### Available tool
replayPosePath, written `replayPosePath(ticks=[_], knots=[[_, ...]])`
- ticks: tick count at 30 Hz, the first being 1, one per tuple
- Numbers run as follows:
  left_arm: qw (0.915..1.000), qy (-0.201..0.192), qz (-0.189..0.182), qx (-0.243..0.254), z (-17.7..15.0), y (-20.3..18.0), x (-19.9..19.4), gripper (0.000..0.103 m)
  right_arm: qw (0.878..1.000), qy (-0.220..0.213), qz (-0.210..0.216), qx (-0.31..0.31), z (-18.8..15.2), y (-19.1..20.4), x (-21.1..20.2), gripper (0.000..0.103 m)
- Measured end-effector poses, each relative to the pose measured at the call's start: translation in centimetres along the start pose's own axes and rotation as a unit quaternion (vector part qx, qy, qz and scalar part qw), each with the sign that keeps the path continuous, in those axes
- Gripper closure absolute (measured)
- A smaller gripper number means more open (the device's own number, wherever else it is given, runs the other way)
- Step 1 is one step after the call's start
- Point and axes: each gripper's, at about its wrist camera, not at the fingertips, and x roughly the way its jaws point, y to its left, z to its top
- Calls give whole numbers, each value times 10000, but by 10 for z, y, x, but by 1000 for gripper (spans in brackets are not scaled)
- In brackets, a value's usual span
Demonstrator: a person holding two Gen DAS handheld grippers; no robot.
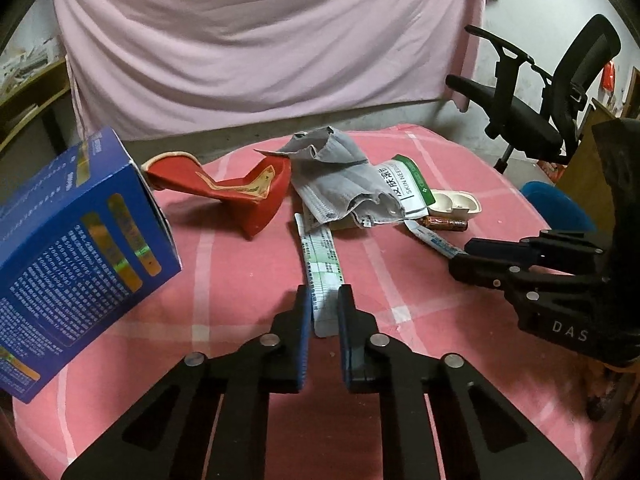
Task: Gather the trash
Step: 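Grasp the white sachet with the right tool while the left tool grasps the white strip, then lift both held items and carry them over the blue bucket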
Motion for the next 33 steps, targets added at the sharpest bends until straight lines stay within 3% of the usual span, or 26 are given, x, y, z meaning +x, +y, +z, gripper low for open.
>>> replayPosePath(ticks=[12, 22, 28, 33], knots=[[9993, -291, 77, -198, -11, -1, -16, 100, 9997, -203, 28, -165, -6, 8, -9, 84], [9968, -730, 50, -312, -22, -15, -42, 102, 9970, -751, 57, -176, -18, 13, -34, 84], [9887, -1435, -182, -382, -29, -25, -67, 102, 9882, -1526, 106, -94, -26, 10, -62, 84], [9791, -1970, -262, -427, -32, -37, -84, 102, 9731, -2295, 224, -14, -35, 3, -90, 84]])
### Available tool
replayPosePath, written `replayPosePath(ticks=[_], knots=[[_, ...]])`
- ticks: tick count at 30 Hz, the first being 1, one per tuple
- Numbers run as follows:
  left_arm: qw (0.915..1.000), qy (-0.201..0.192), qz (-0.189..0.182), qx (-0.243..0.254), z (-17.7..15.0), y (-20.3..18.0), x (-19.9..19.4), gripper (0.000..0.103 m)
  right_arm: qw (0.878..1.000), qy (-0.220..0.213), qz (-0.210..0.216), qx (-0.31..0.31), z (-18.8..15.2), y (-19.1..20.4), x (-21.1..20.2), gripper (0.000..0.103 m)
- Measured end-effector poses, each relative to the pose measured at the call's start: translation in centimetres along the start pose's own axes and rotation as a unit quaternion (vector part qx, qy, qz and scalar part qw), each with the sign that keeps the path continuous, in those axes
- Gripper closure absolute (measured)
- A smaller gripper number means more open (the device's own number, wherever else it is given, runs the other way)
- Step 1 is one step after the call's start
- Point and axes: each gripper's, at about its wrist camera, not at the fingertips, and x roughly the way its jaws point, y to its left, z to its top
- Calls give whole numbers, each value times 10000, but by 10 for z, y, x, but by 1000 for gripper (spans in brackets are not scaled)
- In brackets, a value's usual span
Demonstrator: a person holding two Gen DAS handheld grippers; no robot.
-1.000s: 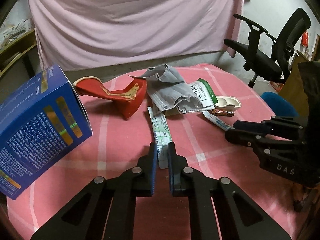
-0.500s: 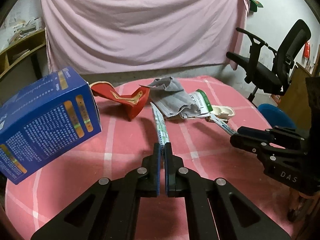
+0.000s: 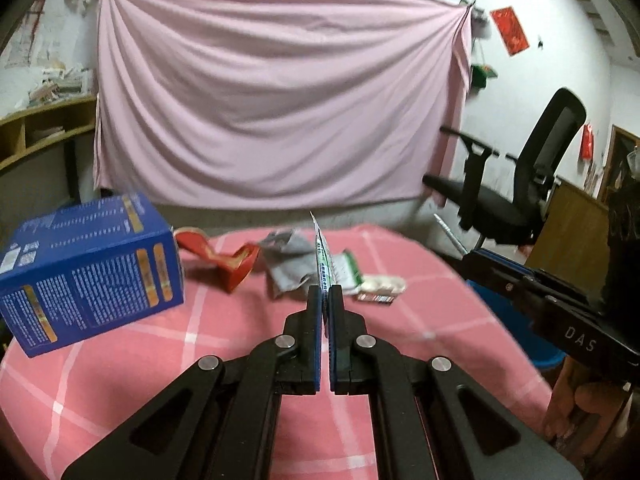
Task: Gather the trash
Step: 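Lift both held items and carry them over the blue bucket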
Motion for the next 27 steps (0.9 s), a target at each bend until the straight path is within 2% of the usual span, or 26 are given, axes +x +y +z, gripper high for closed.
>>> replayPosePath(ticks=[7, 16, 21, 27], knots=[[9959, -868, -203, 136, 20, -40, -21, 102, 9953, -936, -244, -61, 6, -9, -42, 84], [9842, -1559, -668, 510, 46, -109, -24, 102, 9814, -1725, -841, 112, 13, -39, -94, 84], [9807, -1518, -904, 840, 53, -153, -12, 102, 9715, -1995, -1262, 222, 13, -62, -121, 84], [9791, -1302, -1135, 1077, 55, -203, 9, 102, 9632, -2072, -1638, 507, 1, -95, -147, 84]])
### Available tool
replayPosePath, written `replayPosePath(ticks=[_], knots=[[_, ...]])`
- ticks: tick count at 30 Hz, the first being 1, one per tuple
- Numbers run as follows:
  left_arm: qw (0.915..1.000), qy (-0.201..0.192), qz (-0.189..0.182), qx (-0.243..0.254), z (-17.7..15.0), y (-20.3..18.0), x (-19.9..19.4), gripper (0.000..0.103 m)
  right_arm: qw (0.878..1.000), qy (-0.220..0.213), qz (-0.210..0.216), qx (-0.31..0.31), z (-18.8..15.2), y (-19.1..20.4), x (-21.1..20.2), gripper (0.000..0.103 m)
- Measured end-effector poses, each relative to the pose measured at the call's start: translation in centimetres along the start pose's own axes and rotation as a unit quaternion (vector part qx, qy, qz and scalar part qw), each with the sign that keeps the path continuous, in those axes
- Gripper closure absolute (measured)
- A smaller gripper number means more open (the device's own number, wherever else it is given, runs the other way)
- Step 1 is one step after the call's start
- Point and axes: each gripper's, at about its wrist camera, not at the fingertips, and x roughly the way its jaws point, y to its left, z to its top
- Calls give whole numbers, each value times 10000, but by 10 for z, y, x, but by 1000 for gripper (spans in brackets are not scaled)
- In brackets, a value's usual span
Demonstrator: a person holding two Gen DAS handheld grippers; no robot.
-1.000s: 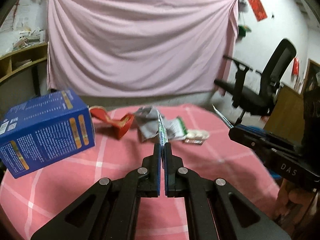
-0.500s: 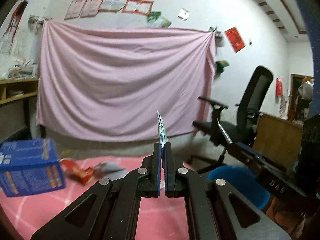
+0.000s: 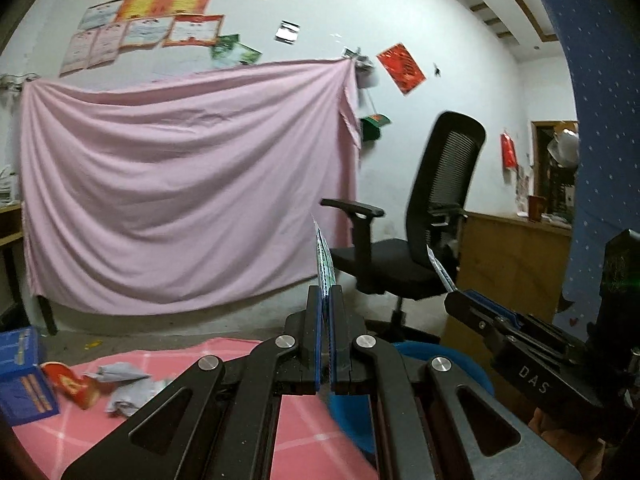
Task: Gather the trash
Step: 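Lift both held items and carry them over the blue bucket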
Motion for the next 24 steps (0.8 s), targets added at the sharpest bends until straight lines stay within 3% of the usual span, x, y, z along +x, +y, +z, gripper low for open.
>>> replayPosePath(ticks=[13, 24], knots=[[9973, 578, -375, 260, -13, -54, 67, 102, 9958, 392, -735, 384, -9, -72, -2, 84], [9842, 1630, -682, -143, -36, -55, 117, 102, 9875, 1021, -945, 735, -25, -101, 15, 83]])
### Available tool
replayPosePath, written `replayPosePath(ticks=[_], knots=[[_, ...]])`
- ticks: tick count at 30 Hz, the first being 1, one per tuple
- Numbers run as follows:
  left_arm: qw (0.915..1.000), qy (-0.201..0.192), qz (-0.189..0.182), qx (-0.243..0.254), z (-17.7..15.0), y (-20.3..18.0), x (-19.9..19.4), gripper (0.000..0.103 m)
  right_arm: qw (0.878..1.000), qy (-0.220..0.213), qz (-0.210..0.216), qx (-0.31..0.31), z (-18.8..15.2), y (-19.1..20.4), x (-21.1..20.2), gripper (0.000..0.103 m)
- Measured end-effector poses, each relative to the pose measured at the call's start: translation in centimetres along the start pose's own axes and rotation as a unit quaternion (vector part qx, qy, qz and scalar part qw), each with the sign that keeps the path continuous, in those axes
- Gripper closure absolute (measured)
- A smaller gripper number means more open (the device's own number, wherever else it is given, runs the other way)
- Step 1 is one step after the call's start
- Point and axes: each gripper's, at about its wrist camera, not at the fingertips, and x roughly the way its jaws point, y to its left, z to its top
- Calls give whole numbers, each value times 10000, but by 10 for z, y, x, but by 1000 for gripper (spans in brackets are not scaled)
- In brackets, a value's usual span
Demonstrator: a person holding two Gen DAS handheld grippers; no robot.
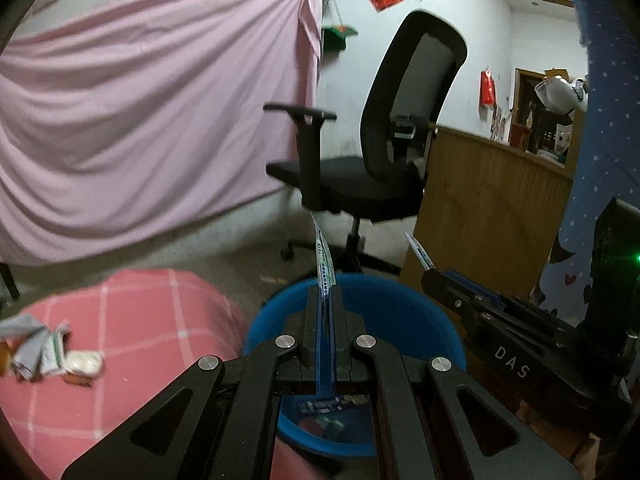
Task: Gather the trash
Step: 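Lift both held items and carry them over the blue bucket, then open both tools to drop the sachet and strip into the bucket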
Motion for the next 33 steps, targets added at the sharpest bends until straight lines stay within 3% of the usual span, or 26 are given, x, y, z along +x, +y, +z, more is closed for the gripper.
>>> replayPosePath(ticks=[11, 17, 19, 23, 29, 31, 33], knots=[[9973, 635, -98, -363, -6, 15, 22, 101, 9982, 540, -224, 167, -10, -11, 17, 81], [9955, 778, 9, -544, -11, 24, 19, 90, 9963, 751, -272, 330, -14, -18, 22, 78], [9956, 713, 82, -596, -11, 28, 13, 78, 9959, 781, -258, 378, -15, -20, 23, 75], [9954, 522, 172, -782, -9, 37, 0, 65, 9960, 775, -244, 381, -14, -18, 23, 69], [9939, 214, 458, -977, -3, 49, -21, 29, 9969, 651, -214, 376, -10, -15, 20, 54], [9925, 33, 626, -1051, -3, 53, -29, 10, 9972, 592, -255, 371, -8, -15, 18, 50], [9907, -145, 782, -1105, -4, 56, -36, 4, 9973, 553, -295, 375, -7, -15, 19, 34]])
